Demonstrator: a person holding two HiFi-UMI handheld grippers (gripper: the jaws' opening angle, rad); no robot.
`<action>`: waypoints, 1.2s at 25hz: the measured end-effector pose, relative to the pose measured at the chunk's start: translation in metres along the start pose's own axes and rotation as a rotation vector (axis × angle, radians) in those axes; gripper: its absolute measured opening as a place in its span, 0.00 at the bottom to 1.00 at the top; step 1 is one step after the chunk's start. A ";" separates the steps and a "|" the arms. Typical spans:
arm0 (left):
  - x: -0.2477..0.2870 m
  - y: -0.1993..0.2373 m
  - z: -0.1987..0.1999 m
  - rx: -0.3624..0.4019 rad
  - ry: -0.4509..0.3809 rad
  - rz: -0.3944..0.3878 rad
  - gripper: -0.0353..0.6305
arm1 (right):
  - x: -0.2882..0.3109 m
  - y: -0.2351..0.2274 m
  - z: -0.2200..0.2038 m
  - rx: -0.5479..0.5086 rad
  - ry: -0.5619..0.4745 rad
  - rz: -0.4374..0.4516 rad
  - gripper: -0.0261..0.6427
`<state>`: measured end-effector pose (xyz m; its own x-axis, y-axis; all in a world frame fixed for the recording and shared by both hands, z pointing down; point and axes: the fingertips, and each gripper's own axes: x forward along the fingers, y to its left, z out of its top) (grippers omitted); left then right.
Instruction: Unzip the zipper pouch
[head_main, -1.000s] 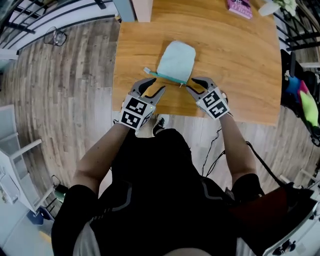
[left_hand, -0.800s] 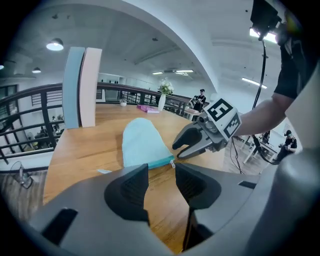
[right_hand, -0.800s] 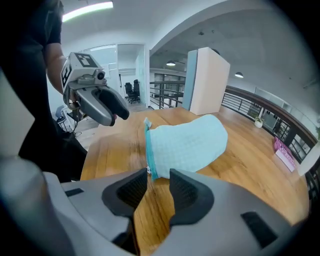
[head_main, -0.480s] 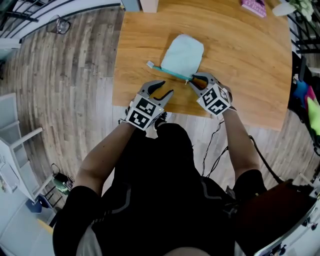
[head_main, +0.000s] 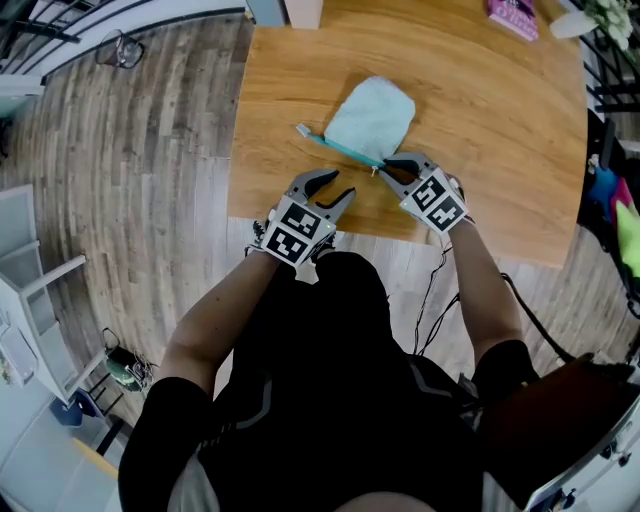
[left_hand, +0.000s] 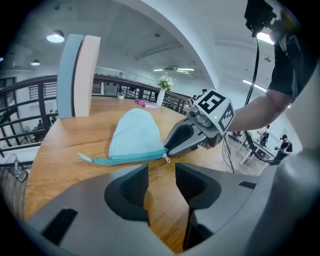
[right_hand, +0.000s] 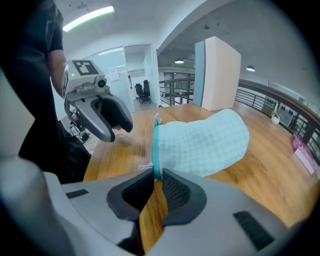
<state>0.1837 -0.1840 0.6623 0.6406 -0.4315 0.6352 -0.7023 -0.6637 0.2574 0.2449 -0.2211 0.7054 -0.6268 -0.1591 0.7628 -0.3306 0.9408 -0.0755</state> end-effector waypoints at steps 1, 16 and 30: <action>0.003 0.001 0.000 0.000 -0.002 0.003 0.34 | -0.001 0.000 0.002 0.019 -0.012 0.006 0.13; -0.029 -0.005 0.071 0.100 -0.133 0.016 0.34 | -0.060 0.007 0.092 0.304 -0.202 -0.008 0.12; -0.082 -0.009 0.136 0.239 -0.221 0.035 0.22 | -0.107 0.016 0.151 0.342 -0.261 -0.073 0.12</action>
<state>0.1796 -0.2257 0.5088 0.6872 -0.5615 0.4609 -0.6494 -0.7592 0.0434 0.1998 -0.2347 0.5259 -0.7359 -0.3331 0.5895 -0.5677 0.7781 -0.2689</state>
